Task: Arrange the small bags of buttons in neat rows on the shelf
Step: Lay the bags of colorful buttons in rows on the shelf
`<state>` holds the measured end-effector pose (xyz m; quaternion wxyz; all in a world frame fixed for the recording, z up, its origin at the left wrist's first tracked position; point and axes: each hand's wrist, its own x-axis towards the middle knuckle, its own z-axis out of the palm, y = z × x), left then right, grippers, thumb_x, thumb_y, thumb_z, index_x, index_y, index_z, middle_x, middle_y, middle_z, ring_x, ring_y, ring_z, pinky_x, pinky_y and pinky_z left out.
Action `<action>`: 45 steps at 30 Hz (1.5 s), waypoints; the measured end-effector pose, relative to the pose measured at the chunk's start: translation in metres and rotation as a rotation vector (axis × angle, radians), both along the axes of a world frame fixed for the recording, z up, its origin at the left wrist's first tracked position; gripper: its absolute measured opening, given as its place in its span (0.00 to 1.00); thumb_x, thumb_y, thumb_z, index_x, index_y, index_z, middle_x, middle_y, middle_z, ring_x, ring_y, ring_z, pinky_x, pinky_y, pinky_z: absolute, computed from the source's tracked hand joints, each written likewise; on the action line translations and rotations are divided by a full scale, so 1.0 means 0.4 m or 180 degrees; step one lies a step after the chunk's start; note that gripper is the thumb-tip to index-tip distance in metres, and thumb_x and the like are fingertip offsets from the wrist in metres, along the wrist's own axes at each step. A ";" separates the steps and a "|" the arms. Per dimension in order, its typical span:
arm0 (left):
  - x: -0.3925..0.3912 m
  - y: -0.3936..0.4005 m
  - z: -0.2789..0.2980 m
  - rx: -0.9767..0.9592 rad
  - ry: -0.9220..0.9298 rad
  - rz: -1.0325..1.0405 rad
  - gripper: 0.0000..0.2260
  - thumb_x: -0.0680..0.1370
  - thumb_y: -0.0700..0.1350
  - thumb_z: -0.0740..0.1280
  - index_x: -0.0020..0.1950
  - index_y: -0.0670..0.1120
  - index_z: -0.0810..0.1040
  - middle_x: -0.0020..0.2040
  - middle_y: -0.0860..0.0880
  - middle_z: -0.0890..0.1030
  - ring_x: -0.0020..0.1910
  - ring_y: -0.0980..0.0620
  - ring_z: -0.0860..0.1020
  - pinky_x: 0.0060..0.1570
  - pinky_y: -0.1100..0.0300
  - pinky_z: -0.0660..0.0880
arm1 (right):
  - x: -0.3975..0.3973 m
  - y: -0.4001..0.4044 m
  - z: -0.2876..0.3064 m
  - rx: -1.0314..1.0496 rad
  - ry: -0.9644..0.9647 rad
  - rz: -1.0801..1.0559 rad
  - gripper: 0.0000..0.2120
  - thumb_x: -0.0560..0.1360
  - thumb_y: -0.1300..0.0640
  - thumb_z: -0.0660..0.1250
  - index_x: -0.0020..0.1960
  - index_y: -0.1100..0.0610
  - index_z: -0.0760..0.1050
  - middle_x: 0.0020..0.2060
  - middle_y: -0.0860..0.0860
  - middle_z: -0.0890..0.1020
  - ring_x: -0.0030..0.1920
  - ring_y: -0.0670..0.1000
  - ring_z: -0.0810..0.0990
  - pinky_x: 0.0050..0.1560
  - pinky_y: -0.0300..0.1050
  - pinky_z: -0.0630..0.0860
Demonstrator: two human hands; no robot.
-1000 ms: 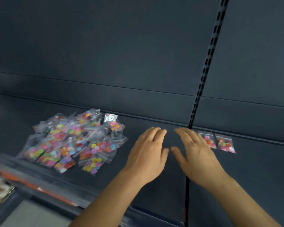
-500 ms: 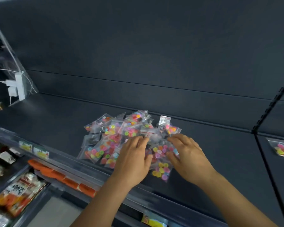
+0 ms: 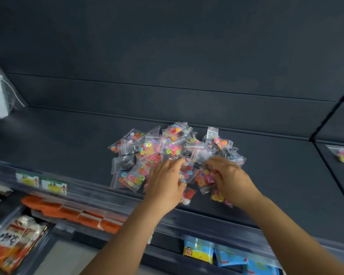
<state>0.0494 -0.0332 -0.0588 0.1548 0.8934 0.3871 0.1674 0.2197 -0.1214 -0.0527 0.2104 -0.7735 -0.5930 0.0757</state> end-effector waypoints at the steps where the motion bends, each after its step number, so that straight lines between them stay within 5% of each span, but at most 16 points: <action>1: 0.001 0.001 0.004 -0.0115 -0.0161 0.0048 0.30 0.75 0.46 0.70 0.73 0.54 0.61 0.65 0.53 0.72 0.65 0.50 0.68 0.68 0.53 0.62 | 0.003 0.002 0.002 -0.0012 0.0074 -0.0073 0.21 0.76 0.65 0.61 0.67 0.51 0.70 0.66 0.47 0.73 0.65 0.52 0.72 0.60 0.46 0.74; 4: 0.001 0.007 0.012 -0.0413 -0.0451 0.0172 0.35 0.73 0.47 0.72 0.75 0.52 0.59 0.67 0.52 0.72 0.66 0.50 0.68 0.68 0.50 0.65 | 0.012 0.007 0.002 -0.0159 0.0160 -0.0205 0.21 0.77 0.58 0.63 0.69 0.51 0.67 0.65 0.47 0.74 0.64 0.54 0.72 0.58 0.49 0.75; 7: -0.011 0.011 0.006 -0.0179 -0.0072 0.0176 0.31 0.76 0.54 0.65 0.76 0.52 0.56 0.67 0.50 0.72 0.67 0.48 0.67 0.68 0.48 0.60 | 0.016 0.008 0.004 -0.0234 0.0113 -0.0173 0.21 0.77 0.55 0.63 0.70 0.49 0.67 0.65 0.46 0.74 0.64 0.54 0.70 0.59 0.50 0.72; 11: -0.019 0.009 0.000 -0.0250 0.0025 0.0261 0.29 0.77 0.49 0.65 0.75 0.53 0.57 0.66 0.52 0.72 0.67 0.47 0.65 0.67 0.48 0.60 | 0.017 0.009 0.003 -0.0298 0.0014 -0.0094 0.21 0.75 0.58 0.63 0.68 0.48 0.69 0.63 0.48 0.74 0.62 0.55 0.69 0.59 0.47 0.70; 15: -0.024 0.008 0.007 -0.0378 -0.0373 0.0406 0.27 0.74 0.48 0.70 0.71 0.51 0.66 0.53 0.53 0.77 0.59 0.48 0.70 0.62 0.51 0.64 | 0.015 0.012 0.007 -0.0174 0.0070 -0.0175 0.17 0.73 0.59 0.67 0.60 0.50 0.77 0.53 0.52 0.76 0.57 0.55 0.71 0.55 0.46 0.69; 18: -0.039 0.014 0.005 -0.0167 -0.0036 0.0569 0.27 0.75 0.56 0.67 0.70 0.49 0.68 0.58 0.50 0.76 0.60 0.47 0.71 0.62 0.51 0.64 | 0.007 0.013 0.011 0.0019 0.0077 -0.0275 0.09 0.71 0.60 0.69 0.51 0.53 0.81 0.49 0.53 0.78 0.55 0.57 0.72 0.56 0.48 0.70; 21: -0.048 0.015 0.001 0.0060 0.0159 0.0590 0.20 0.77 0.56 0.63 0.65 0.49 0.73 0.59 0.50 0.77 0.60 0.47 0.71 0.60 0.52 0.64 | -0.005 0.013 0.009 0.0161 0.0072 -0.0389 0.09 0.71 0.59 0.70 0.50 0.52 0.82 0.54 0.52 0.80 0.59 0.57 0.69 0.56 0.49 0.66; 25: -0.042 0.011 0.009 0.0070 -0.0149 0.0621 0.05 0.76 0.50 0.67 0.51 0.53 0.78 0.48 0.55 0.80 0.53 0.51 0.72 0.51 0.56 0.62 | -0.028 0.020 0.010 0.0284 0.0041 -0.0460 0.08 0.72 0.57 0.69 0.50 0.50 0.81 0.54 0.50 0.80 0.63 0.56 0.66 0.59 0.47 0.56; 29: -0.023 0.017 0.027 0.0075 -0.0409 0.0540 0.07 0.75 0.46 0.68 0.41 0.57 0.73 0.41 0.58 0.79 0.48 0.53 0.70 0.49 0.58 0.56 | -0.029 0.029 0.015 0.0119 0.0185 -0.0357 0.09 0.75 0.60 0.64 0.52 0.51 0.80 0.51 0.53 0.79 0.57 0.57 0.72 0.59 0.49 0.67; 31: -0.006 0.022 0.042 0.0043 -0.0532 0.0393 0.07 0.76 0.46 0.67 0.41 0.56 0.72 0.41 0.57 0.79 0.48 0.54 0.73 0.50 0.58 0.57 | -0.022 0.032 0.022 0.0146 0.0416 -0.0306 0.10 0.76 0.62 0.63 0.52 0.52 0.79 0.49 0.53 0.77 0.49 0.53 0.76 0.47 0.41 0.73; 35: 0.031 0.029 0.069 -0.0410 -0.1028 -0.0020 0.06 0.76 0.43 0.66 0.45 0.53 0.72 0.42 0.57 0.78 0.43 0.57 0.77 0.45 0.66 0.70 | -0.012 0.034 0.041 0.0366 0.1029 -0.0559 0.10 0.74 0.60 0.67 0.55 0.51 0.76 0.43 0.47 0.78 0.39 0.40 0.77 0.32 0.28 0.69; 38: 0.053 0.031 0.081 -0.0692 -0.1200 -0.0072 0.07 0.76 0.43 0.67 0.49 0.53 0.70 0.41 0.57 0.77 0.37 0.59 0.75 0.33 0.69 0.70 | -0.001 0.032 0.054 0.0573 0.1461 -0.0825 0.09 0.73 0.61 0.69 0.52 0.51 0.76 0.40 0.45 0.80 0.39 0.42 0.78 0.35 0.30 0.71; 42: 0.080 0.031 0.090 -0.0930 -0.1365 -0.0200 0.07 0.77 0.42 0.66 0.49 0.53 0.71 0.43 0.60 0.75 0.34 0.63 0.73 0.35 0.72 0.70 | 0.013 0.020 0.076 0.0733 0.1725 -0.0916 0.07 0.73 0.61 0.68 0.44 0.49 0.77 0.41 0.46 0.80 0.35 0.46 0.79 0.29 0.32 0.73; 45: 0.108 0.022 0.101 -0.1113 -0.1516 -0.0364 0.08 0.76 0.40 0.66 0.49 0.54 0.73 0.43 0.61 0.76 0.34 0.59 0.75 0.34 0.70 0.71 | 0.028 0.000 0.097 0.0808 0.1915 -0.1003 0.09 0.74 0.63 0.66 0.46 0.49 0.75 0.43 0.46 0.79 0.35 0.50 0.81 0.31 0.43 0.80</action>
